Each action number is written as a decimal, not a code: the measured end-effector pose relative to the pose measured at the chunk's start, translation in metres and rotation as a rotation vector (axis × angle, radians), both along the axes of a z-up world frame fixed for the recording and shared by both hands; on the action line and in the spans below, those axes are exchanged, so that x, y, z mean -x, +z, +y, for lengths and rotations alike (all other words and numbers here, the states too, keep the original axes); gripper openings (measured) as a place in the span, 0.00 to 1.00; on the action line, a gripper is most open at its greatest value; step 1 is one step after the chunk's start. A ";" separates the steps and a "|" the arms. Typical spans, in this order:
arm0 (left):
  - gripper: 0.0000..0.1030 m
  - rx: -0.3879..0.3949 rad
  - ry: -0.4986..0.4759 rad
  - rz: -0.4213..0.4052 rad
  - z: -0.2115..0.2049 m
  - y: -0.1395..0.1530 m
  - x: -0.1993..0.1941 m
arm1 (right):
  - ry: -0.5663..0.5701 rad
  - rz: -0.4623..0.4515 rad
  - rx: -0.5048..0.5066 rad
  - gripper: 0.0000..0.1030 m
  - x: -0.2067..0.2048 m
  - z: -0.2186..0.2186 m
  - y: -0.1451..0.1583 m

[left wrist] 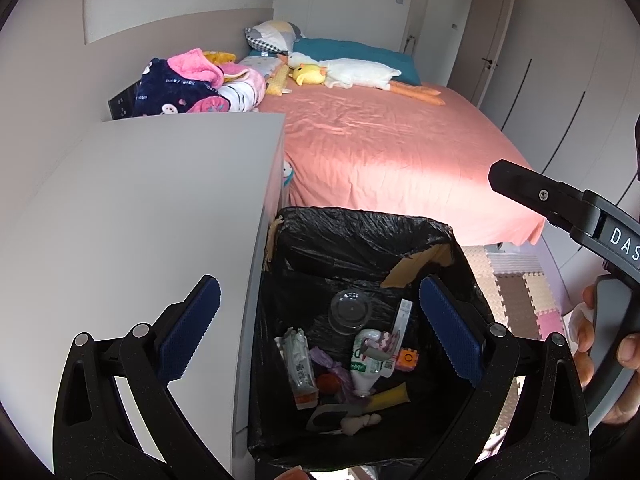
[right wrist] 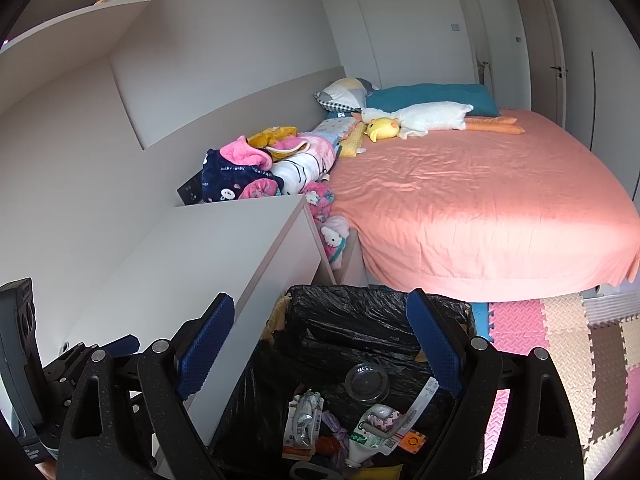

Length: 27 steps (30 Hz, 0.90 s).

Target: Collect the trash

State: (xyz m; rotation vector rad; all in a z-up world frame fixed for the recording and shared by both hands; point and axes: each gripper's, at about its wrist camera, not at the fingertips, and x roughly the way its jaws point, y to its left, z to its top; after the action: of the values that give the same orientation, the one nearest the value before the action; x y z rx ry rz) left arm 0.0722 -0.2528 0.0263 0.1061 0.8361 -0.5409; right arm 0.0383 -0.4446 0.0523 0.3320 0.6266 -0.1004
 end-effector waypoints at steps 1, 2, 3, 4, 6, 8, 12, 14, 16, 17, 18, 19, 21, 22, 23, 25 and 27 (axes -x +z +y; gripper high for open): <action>0.94 0.000 0.000 0.000 0.000 0.000 0.000 | 0.001 0.001 0.000 0.85 0.000 0.000 0.000; 0.94 0.000 -0.001 0.001 0.000 0.000 0.000 | 0.001 0.001 0.000 0.85 0.000 0.000 0.000; 0.94 0.001 -0.003 0.002 0.000 0.000 0.000 | 0.001 0.001 0.000 0.85 0.000 0.000 0.000; 0.94 0.001 -0.004 0.002 0.000 0.000 0.000 | 0.002 0.002 0.000 0.85 0.000 0.000 0.000; 0.94 -0.003 -0.007 0.001 -0.001 -0.001 0.001 | 0.004 0.003 0.000 0.85 0.000 0.000 0.000; 0.94 -0.005 -0.009 0.001 -0.001 -0.001 0.000 | 0.007 0.003 0.000 0.85 0.000 0.000 0.001; 0.94 -0.002 -0.009 0.002 -0.001 -0.001 -0.001 | 0.007 0.003 0.001 0.85 -0.001 0.000 0.001; 0.94 -0.003 -0.010 0.002 -0.001 -0.001 0.000 | 0.008 0.002 0.000 0.85 -0.001 0.000 0.001; 0.94 -0.003 -0.010 0.001 -0.001 -0.001 -0.001 | 0.008 0.003 0.002 0.85 -0.001 0.000 0.001; 0.94 -0.003 -0.010 0.002 0.000 -0.001 -0.001 | 0.007 0.003 0.002 0.85 0.000 0.000 0.001; 0.94 -0.003 -0.011 0.002 -0.001 -0.001 0.000 | 0.008 0.003 0.002 0.85 -0.001 0.001 0.001; 0.94 -0.003 -0.012 0.003 -0.001 -0.001 0.000 | 0.008 0.003 0.002 0.85 -0.001 0.001 0.001; 0.94 -0.004 -0.014 0.002 -0.001 -0.002 0.000 | 0.008 0.002 0.003 0.85 -0.001 0.001 0.001; 0.94 -0.004 -0.016 0.003 -0.001 -0.002 0.000 | 0.008 0.003 0.002 0.85 -0.001 0.000 0.001; 0.94 -0.005 -0.017 0.003 -0.002 -0.002 0.001 | 0.008 0.003 0.002 0.85 -0.001 0.000 0.001; 0.94 -0.005 -0.018 0.005 -0.002 -0.003 0.001 | 0.008 0.002 0.003 0.85 -0.001 0.000 0.001; 0.94 0.002 -0.021 0.012 -0.003 -0.003 0.001 | 0.008 0.002 0.003 0.85 -0.001 0.000 0.001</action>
State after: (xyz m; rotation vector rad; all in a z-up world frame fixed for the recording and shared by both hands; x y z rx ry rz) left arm 0.0716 -0.2553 0.0231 0.1098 0.8469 -0.5628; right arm 0.0388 -0.4443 0.0530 0.3270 0.6300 -0.0941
